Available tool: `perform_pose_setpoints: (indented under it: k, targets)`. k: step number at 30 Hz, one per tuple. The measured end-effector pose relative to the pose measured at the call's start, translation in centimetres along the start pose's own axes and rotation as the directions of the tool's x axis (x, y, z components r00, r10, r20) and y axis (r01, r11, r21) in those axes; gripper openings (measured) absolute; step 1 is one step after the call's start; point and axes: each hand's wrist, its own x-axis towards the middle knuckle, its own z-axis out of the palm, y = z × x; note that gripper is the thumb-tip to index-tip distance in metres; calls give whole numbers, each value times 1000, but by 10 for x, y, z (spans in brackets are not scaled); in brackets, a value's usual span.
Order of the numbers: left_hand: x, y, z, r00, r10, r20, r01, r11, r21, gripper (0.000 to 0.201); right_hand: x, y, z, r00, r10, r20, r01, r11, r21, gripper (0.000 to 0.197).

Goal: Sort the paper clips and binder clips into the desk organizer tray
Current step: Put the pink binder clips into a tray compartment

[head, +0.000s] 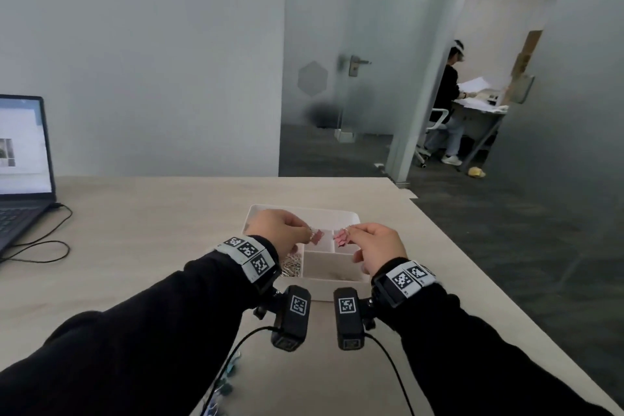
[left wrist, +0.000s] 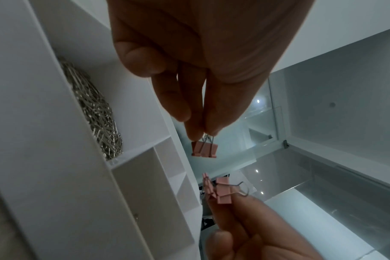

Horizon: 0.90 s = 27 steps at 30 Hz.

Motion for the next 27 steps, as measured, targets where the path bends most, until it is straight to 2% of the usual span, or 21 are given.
perform_pose_setpoints:
  k: [3, 5, 10, 13, 21, 23, 25, 27]
  targets:
    - [15, 0, 12, 999, -33, -12, 33, 999, 24, 7, 3, 0, 3, 998, 62, 32, -64, 995, 78, 8]
    - [20, -2, 18, 998, -56, 20, 55, 997, 53, 7, 1, 2, 3, 995, 90, 51, -93, 993, 76, 11]
    - [16, -13, 16, 997, -49, 63, 52, 998, -42, 11, 5, 1, 8, 992, 78, 98, -83, 995, 47, 11]
    - [2, -21, 1, 997, -41, 70, 49, 993, -108, 13, 10, -7, 16, 989, 59, 134, -58, 998, -13, 14]
    - [-56, -64, -67, 993, -97, 63, 102, 991, -88, 13, 0, -6, 38, 993, 31, 115, -13, 989, -150, 11]
    - [-73, -74, -81, 991, -118, 56, 122, 991, -58, 11, -8, -6, 42, 994, 7, 105, 12, 983, -183, 12]
    - [-89, -84, -92, 990, -127, 60, 128, 992, -6, 9, -21, -8, 47, 992, -74, 103, 98, 963, -250, 11]
    - [-102, -93, -100, 987, -142, 77, 138, 989, 62, 8, -43, -14, 55, 968, -147, 203, 209, 921, -328, 10]
